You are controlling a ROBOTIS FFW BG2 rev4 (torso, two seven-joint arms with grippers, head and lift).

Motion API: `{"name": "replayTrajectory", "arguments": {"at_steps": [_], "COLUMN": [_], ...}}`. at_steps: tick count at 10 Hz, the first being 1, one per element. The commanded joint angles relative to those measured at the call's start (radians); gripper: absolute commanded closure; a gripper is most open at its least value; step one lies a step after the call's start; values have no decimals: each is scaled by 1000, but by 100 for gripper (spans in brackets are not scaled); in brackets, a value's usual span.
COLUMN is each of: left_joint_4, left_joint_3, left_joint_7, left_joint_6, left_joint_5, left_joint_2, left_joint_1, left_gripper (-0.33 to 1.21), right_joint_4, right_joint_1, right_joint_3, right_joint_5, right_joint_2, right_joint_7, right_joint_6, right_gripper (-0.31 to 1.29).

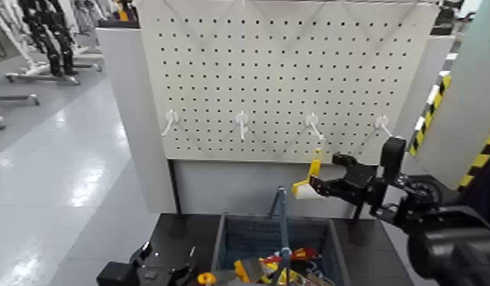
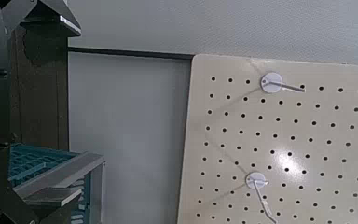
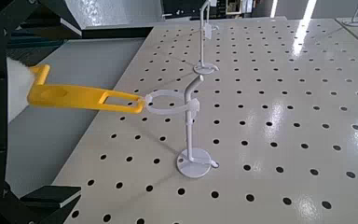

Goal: Put the yellow roller into the crate.

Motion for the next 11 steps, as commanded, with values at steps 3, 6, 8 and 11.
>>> {"name": "replayTrajectory", "arguments": {"at_steps": [3,6,8,11], "left_joint_4": [0,0,0,0], "left_joint_3": [0,-2,-3,0], "left_joint_7": [0,0,-4,-5], "left_joint_6": [0,2,3,2], "left_joint_5": [4,5,7,10], "left_joint_2": [-2,-2,0,0], "left_joint_1": [1,0,-2,1], "left_gripper": [11,11,11,11], "right_joint_4": [98,129,130,116], "right_joint_1": [-65,-77,-78,-72], "right_joint_3": [56,79,84,78], "right_joint_5": [-37,-63,-76,-74], "right_joint_2": [3,4,4,6], "right_joint_7": [37,50,48,44], "right_joint_6": [-23,-26,-24,-24], "right_gripper": [26,95,111,126]}}
